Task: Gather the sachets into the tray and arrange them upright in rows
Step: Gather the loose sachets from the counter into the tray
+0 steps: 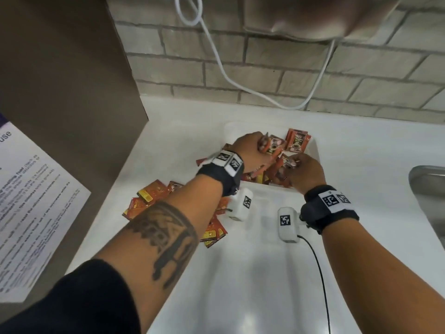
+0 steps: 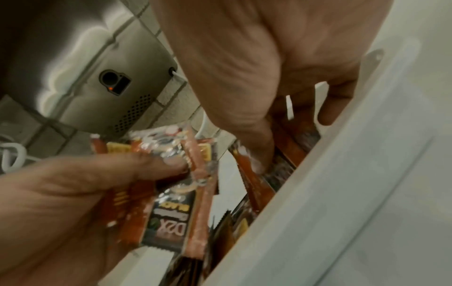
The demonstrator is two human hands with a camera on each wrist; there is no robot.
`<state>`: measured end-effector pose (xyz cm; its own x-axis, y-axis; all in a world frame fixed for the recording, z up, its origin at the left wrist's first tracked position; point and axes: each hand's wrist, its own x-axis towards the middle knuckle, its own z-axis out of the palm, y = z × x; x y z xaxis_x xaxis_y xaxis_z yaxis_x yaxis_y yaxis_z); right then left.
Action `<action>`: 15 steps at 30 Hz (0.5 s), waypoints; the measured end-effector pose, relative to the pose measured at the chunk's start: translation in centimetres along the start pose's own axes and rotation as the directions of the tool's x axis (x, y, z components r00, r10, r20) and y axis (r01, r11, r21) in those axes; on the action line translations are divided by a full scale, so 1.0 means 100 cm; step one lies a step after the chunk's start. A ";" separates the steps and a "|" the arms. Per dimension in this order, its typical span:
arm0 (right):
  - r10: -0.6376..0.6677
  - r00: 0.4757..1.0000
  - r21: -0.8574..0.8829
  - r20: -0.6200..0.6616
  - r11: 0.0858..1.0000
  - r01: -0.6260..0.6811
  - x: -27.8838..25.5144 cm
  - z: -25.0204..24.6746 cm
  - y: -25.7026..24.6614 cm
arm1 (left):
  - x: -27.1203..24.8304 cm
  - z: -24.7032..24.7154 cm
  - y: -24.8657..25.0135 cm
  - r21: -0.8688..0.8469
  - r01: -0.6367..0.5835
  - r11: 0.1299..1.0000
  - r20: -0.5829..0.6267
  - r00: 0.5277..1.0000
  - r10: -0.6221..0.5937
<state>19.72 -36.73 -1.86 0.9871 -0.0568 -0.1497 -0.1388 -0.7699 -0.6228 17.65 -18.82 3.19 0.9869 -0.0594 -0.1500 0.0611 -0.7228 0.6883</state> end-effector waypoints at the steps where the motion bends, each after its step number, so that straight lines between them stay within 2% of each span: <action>1: -0.002 0.999 -0.032 0.033 0.999 0.003 0.001 -0.002 0.003 | 0.004 0.008 0.006 0.050 -0.022 0.998 0.023 0.999 0.021; 3: -0.014 0.996 -0.108 0.088 0.994 0.023 0.001 -0.006 0.006 | 0.010 0.022 0.015 0.152 -0.069 0.986 0.055 0.997 0.061; 6: -0.025 0.996 -0.162 0.082 0.986 0.038 0.003 -0.010 0.012 | 0.015 0.039 0.023 0.350 -0.109 0.930 0.103 0.992 0.077; 9: -0.003 0.999 -0.072 0.050 0.997 0.006 0.003 -0.013 0.017 | 0.024 0.054 0.015 0.471 -0.109 0.876 0.164 0.986 0.035; 11: 0.028 0.999 0.015 0.028 0.999 -0.029 0.001 -0.015 0.018 | 0.026 0.059 0.008 0.478 -0.097 0.873 0.180 0.984 0.010; 15: -0.001 0.998 0.059 -0.067 0.998 0.005 -0.007 -0.015 0.008 | 0.016 0.048 0.001 0.358 -0.145 0.922 0.142 0.985 0.099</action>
<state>19.04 -38.24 -1.14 0.9903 -0.0989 -0.0975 -0.1388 -0.7313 -0.6678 18.49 -22.31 -0.41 0.9567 -0.2283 -0.1804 -0.1401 -0.9048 0.4021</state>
